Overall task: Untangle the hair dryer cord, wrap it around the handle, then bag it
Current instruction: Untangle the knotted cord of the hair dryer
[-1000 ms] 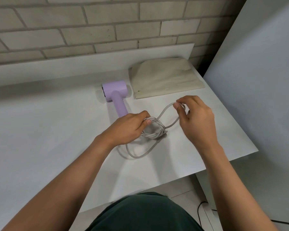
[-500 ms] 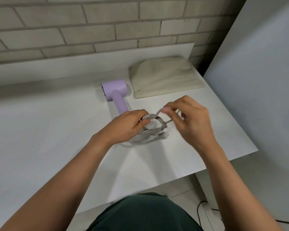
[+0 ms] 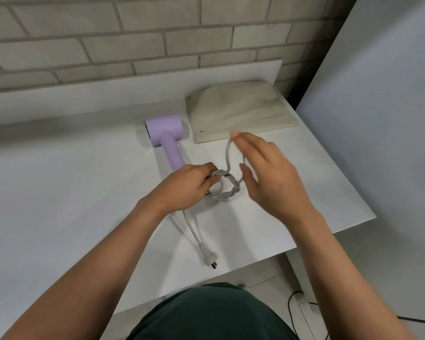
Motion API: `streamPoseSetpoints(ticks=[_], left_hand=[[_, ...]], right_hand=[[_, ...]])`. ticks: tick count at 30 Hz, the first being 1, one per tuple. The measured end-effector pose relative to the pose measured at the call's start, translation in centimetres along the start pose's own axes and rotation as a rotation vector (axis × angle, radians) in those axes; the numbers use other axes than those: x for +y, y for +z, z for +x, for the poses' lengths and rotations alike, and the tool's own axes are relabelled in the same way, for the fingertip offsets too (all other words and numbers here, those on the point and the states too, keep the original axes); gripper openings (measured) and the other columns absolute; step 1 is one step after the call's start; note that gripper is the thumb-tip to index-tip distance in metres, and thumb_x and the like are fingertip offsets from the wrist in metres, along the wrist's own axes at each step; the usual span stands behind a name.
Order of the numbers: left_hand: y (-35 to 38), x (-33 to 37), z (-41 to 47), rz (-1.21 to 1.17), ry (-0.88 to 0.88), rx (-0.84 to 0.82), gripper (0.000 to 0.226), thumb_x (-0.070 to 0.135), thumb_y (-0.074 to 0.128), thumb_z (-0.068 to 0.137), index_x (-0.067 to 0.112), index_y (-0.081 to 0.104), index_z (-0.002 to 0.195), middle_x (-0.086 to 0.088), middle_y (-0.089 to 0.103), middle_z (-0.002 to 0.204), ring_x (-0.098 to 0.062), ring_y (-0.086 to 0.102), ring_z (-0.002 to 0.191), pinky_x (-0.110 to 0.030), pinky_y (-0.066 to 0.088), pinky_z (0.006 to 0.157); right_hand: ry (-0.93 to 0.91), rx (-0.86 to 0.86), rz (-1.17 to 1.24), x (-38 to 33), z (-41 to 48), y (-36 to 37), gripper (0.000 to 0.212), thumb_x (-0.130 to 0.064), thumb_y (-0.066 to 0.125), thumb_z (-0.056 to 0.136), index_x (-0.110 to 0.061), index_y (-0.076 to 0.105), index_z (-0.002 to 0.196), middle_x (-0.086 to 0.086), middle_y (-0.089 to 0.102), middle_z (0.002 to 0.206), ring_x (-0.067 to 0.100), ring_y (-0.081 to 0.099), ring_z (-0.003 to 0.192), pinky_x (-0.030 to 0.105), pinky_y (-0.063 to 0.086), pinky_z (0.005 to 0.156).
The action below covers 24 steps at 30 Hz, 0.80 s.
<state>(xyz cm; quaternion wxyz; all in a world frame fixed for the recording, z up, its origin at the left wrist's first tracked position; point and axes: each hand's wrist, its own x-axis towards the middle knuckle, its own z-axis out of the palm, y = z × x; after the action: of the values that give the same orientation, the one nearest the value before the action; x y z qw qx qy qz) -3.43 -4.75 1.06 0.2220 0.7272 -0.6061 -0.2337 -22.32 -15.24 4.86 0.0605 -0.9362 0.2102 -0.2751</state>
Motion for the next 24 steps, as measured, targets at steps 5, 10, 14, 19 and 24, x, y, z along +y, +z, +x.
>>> streamPoseSetpoints(ticks=[5, 10, 14, 19, 24], left_hand=[[-0.6, 0.4, 0.1, -0.002, 0.002, 0.0, 0.028, 0.036, 0.04, 0.108, 0.027, 0.051, 0.085, -0.002, 0.063, 0.075, -0.021, 0.063, 0.073, -0.051, 0.054, 0.072], [-1.0, 0.4, 0.5, -0.006, 0.006, -0.003, 0.023, 0.036, 0.042, 0.108, 0.026, 0.057, 0.094, 0.004, 0.063, 0.076, -0.014, 0.061, 0.076, -0.045, 0.054, 0.073], [-0.8, 0.4, 0.1, -0.009, 0.074, -0.004, 0.023, 0.035, 0.046, 0.108, 0.022, 0.064, 0.102, 0.011, 0.057, 0.071, -0.006, 0.056, 0.073, -0.032, 0.045, 0.067], [-0.7, -0.6, 0.0, 0.008, 0.097, -0.026, 0.02, 0.044, 0.048, 0.106, 0.029, 0.061, 0.107, 0.012, 0.057, 0.083, -0.007, 0.055, 0.08, -0.033, 0.048, 0.075], [-1.2, -0.4, -0.1, -0.001, 0.11, 0.005, 0.021, 0.04, 0.048, 0.107, 0.026, 0.06, 0.097, 0.007, 0.058, 0.08, -0.01, 0.054, 0.077, -0.032, 0.045, 0.073]], right_hand=[[-0.174, -0.042, -0.032, -1.7, -0.1, 0.8, 0.07, 0.013, 0.059, 0.083, -0.021, 0.059, 0.143, 0.006, 0.044, 0.151, 0.023, 0.05, 0.088, 0.034, 0.048, 0.05], [-0.152, -0.077, -0.12, -0.5, -0.6, 2.4, 0.043, 0.001, 0.068, 0.088, -0.012, 0.067, 0.129, 0.006, 0.056, 0.146, 0.025, 0.06, 0.088, 0.034, 0.051, 0.057], [-0.09, -0.061, -0.111, 0.8, -0.4, 3.1, 0.015, -0.024, 0.075, 0.093, -0.013, 0.075, 0.102, 0.003, 0.065, 0.107, 0.026, 0.059, 0.08, 0.038, 0.052, 0.049], [0.019, 0.03, 0.105, 2.0, 0.1, 1.9, 0.015, -0.027, 0.069, 0.098, -0.016, 0.079, 0.095, 0.0, 0.059, 0.093, 0.019, 0.058, 0.082, 0.036, 0.052, 0.06], [0.191, 0.172, 0.305, 3.2, 0.6, 0.6, 0.011, -0.023, 0.077, 0.093, -0.014, 0.08, 0.099, 0.0, 0.06, 0.095, -0.004, 0.051, 0.074, 0.009, 0.039, 0.069]])
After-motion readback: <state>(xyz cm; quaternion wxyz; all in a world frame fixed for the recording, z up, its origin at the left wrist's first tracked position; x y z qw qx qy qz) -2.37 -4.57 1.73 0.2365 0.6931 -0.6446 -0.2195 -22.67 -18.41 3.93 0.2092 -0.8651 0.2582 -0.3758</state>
